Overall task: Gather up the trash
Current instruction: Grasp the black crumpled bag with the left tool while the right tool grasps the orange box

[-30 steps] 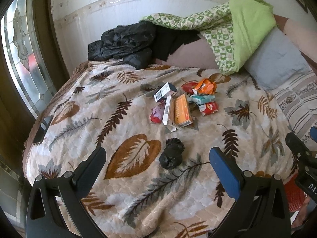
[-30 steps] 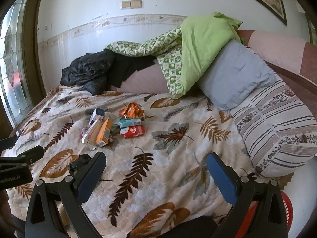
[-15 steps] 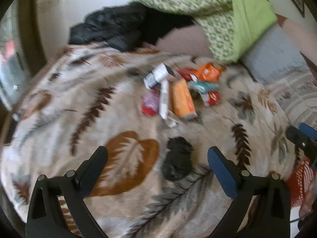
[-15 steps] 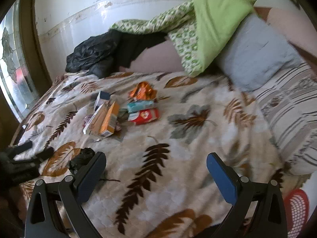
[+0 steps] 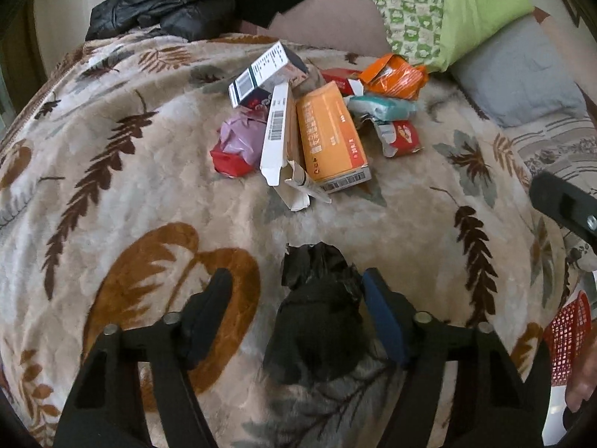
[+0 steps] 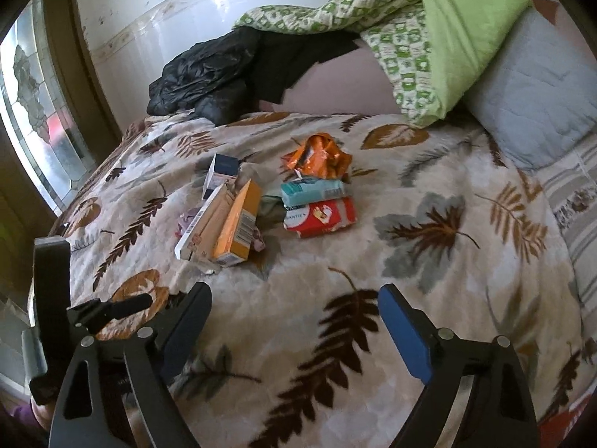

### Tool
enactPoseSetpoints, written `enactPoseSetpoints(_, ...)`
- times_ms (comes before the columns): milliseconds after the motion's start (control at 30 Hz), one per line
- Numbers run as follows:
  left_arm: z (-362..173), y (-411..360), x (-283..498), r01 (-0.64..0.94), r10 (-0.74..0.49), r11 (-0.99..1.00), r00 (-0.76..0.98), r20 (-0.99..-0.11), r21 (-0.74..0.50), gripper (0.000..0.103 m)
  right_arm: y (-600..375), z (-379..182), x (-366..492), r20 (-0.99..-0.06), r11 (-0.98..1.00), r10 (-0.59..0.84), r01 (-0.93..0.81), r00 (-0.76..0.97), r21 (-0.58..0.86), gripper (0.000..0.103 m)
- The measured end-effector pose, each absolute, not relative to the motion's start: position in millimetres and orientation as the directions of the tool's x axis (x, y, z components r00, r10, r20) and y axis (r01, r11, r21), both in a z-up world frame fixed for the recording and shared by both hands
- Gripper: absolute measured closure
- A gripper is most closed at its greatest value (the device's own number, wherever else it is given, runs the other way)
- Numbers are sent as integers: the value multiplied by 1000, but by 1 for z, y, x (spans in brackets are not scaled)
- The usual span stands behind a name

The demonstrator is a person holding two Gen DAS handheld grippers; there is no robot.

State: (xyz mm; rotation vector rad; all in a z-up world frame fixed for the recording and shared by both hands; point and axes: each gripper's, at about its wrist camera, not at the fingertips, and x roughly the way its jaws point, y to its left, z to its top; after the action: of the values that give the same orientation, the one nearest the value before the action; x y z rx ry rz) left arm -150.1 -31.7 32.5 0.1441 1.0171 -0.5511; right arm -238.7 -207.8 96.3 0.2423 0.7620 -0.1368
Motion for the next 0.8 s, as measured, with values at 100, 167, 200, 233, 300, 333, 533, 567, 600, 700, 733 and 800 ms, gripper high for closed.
enactPoseSetpoints(100, 30, -32, -145, 496, -409, 845, 354, -841, -201, 66, -210, 88, -219, -712, 963, -17, 203, 702, 177, 16)
enactPoseSetpoints(167, 33, -32, -145, 489, -398, 852, 374, -838, -186, 66, -212, 82, -209, -721, 960, 8, 196, 693, 199, 19)
enactPoseSetpoints(200, 34, -31, -145, 487, -391, 855, 379, -838, -178, 67, -211, 79, -202, -726, 959, 23, 190, 687, 211, 19)
enactPoseSetpoints(233, 37, -29, -145, 484, -393, 856, 380, -837, -182, 67, -209, 76, -193, -732, 958, 44, 180, 680, 225, 21)
enactPoseSetpoints(300, 42, -22, -143, 473, -405, 857, 379, -832, -202, 67, -203, 70, -179, -737, 958, 78, 156, 671, 243, 24)
enactPoseSetpoints(333, 45, -18, -143, 465, -405, 861, 385, -829, -204, 67, -201, 68, -173, -739, 958, 88, 146, 668, 246, 24)
enactPoseSetpoints(533, 58, 4, -135, 416, -357, 894, 440, -824, -166, 66, -184, 50, -121, -747, 956, 155, 93, 646, 279, 32)
enactPoseSetpoints(567, 59, 6, -133, 410, -346, 899, 451, -823, -154, 66, -183, 47, -113, -750, 953, 165, 94, 641, 290, 36)
enactPoseSetpoints(600, 61, 9, -131, 405, -333, 904, 466, -820, -137, 66, -184, 43, -104, -753, 948, 176, 95, 634, 302, 38)
enactPoseSetpoints(700, 63, 13, -129, 395, -313, 912, 492, -813, -112, 66, -187, 29, -81, -768, 934, 208, 110, 605, 339, 47)
enactPoseSetpoints(733, 63, 14, -128, 392, -310, 913, 495, -812, -111, 66, -188, 26, -76, -773, 932, 213, 114, 597, 345, 58)
enactPoseSetpoints(800, 64, 17, -126, 385, -309, 916, 497, -811, -113, 66, -191, 21, -72, -770, 917, 247, 115, 588, 383, 66)
